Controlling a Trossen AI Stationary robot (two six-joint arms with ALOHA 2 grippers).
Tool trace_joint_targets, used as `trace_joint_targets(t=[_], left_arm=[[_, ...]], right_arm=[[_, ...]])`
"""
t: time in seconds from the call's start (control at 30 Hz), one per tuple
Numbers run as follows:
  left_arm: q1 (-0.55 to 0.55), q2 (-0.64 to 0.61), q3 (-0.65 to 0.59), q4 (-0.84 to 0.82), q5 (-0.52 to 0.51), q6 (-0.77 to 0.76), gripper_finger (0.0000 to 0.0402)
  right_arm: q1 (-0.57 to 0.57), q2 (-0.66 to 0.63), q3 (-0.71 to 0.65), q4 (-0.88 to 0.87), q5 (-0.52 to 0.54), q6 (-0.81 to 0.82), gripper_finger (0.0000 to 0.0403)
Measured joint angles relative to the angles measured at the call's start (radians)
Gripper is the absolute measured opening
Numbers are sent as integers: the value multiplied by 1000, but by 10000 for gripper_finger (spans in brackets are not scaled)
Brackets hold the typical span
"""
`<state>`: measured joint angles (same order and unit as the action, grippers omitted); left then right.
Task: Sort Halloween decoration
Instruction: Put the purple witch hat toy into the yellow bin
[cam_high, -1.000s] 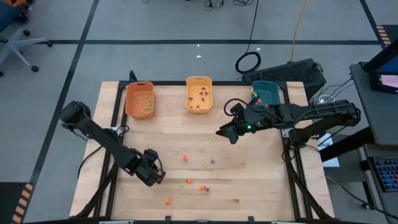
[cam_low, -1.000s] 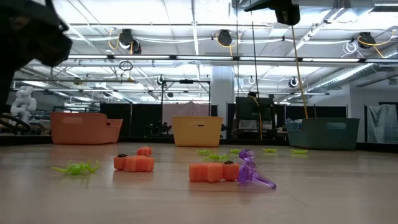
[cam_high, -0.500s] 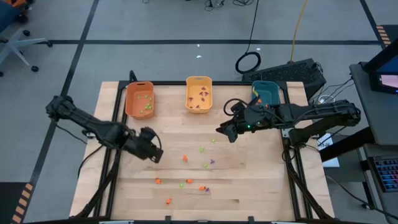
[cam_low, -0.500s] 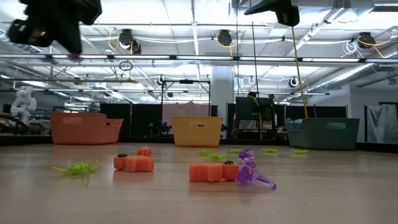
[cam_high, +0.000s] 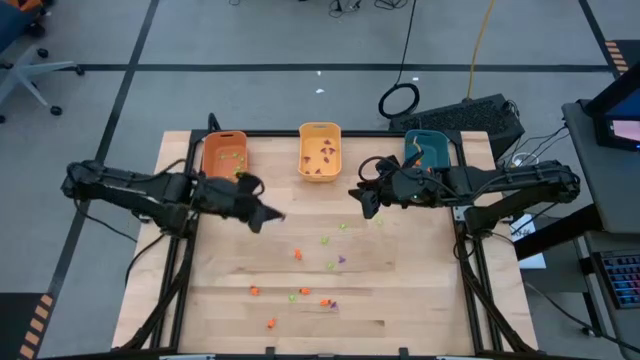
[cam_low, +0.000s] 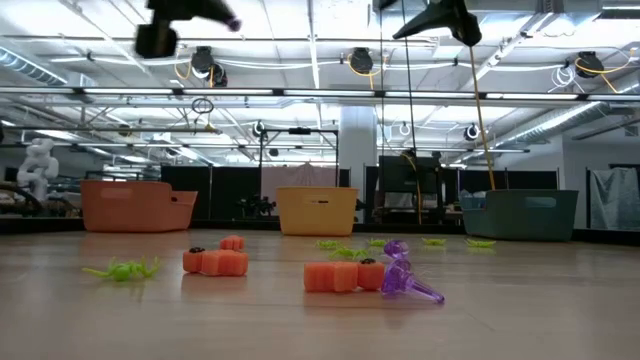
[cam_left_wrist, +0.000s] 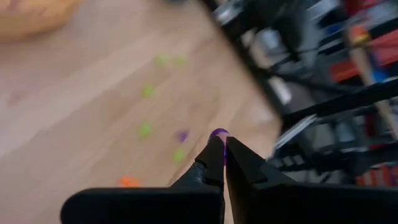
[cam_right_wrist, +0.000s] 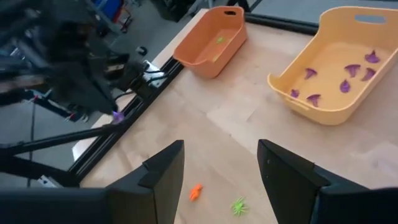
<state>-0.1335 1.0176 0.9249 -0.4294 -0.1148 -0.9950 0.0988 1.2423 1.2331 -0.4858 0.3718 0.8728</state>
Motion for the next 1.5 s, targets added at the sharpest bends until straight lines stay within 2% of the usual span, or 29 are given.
trace_joint_targets(t=[0.17,0.47,0.7,0.87,1.07,1.33,1.5], left_arm=[[94,0,0,200,70,110,0],[233,0,0,478,172,220,0],[252,0,0,556,173,224,0],[251,0,0,558,175,314,0],[251,0,0,616,184,544,0],[251,0,0,669,191,984,0],[251,0,0,686,192,1110,0]], right_arm=[[-8,0,0,-2,21,3,190],[-8,0,0,-2,21,0,189],[-8,0,0,-6,20,3,189],[-8,0,0,-5,20,16,189],[-6,0,0,-5,17,16,189],[-6,0,0,-5,16,43,189],[-6,0,0,-5,16,42,189]])
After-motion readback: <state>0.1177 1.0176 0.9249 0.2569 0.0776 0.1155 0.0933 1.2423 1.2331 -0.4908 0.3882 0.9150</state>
